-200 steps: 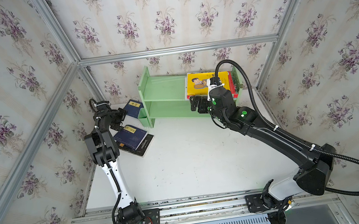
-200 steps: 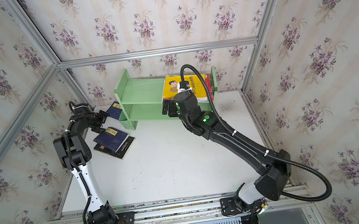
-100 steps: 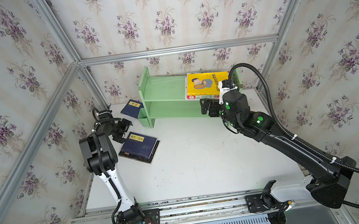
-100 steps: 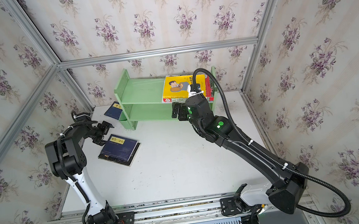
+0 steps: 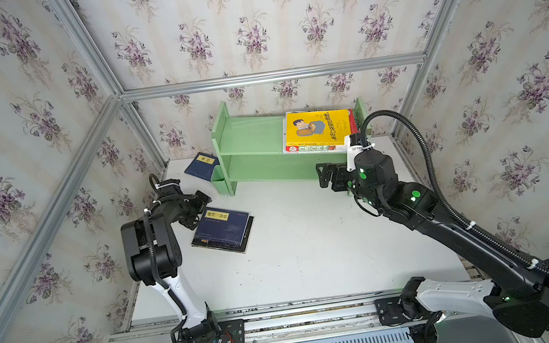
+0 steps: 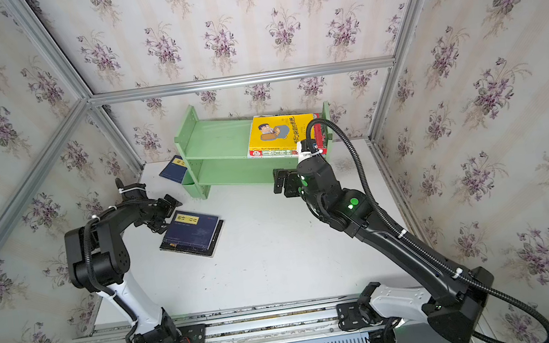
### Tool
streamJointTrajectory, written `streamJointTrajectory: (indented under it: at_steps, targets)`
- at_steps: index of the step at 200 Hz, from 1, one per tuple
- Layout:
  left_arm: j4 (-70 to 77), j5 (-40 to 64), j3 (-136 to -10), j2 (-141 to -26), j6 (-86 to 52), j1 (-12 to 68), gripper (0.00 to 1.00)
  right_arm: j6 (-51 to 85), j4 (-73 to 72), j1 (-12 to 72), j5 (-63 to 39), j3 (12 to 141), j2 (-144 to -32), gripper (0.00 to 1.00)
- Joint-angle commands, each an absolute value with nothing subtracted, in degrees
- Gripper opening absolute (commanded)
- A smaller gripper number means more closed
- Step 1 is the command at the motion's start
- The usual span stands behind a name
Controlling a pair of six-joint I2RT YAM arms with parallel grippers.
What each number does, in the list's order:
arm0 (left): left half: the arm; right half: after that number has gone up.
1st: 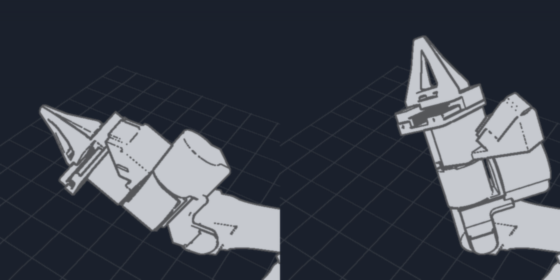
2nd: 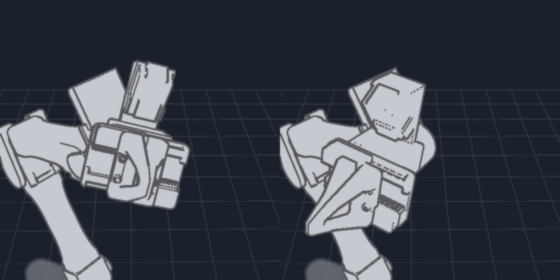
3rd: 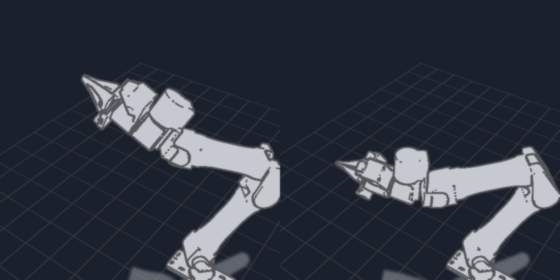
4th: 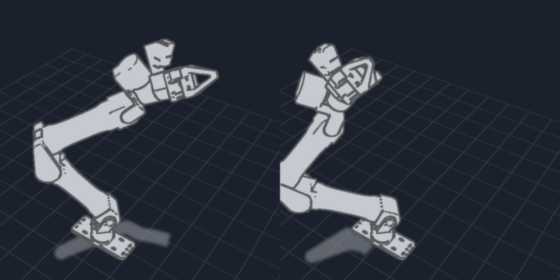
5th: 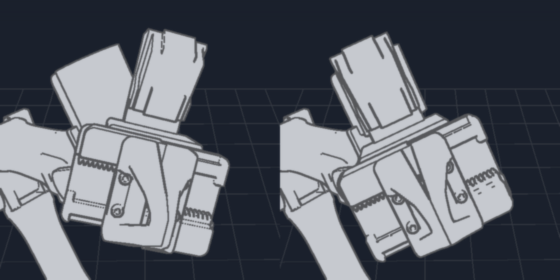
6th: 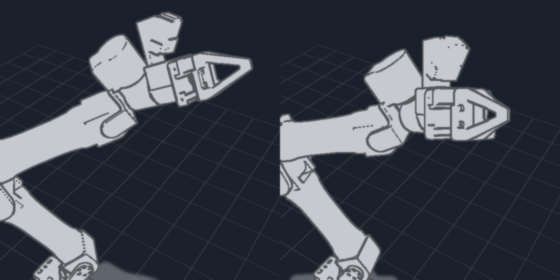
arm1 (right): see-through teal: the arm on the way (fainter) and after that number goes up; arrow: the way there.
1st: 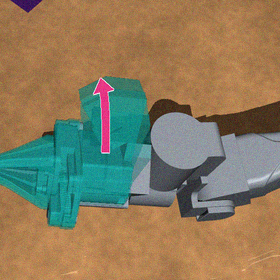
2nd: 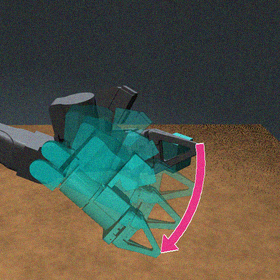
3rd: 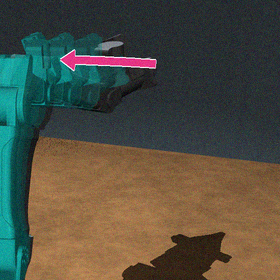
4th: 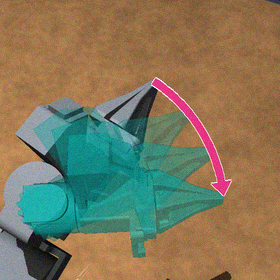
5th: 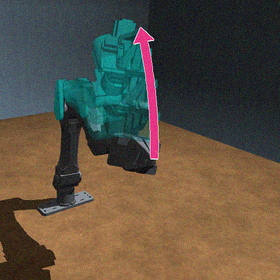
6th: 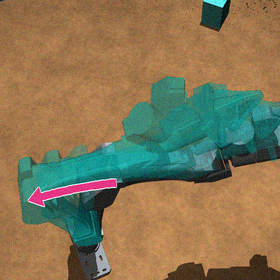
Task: Stacking books/files
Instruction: Move the books to the center of the table.
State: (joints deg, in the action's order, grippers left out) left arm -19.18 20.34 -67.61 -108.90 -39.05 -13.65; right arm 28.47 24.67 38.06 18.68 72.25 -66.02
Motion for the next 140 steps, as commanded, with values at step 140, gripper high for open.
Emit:
streamJointTrajectory:
  at_steps: [140]
  targets:
    - [-13.42,22.38,-51.77,-89.00,-46.68,3.90,1.00,22.60,23.60,35.20,-12.25,66.80,-78.28,1.00]
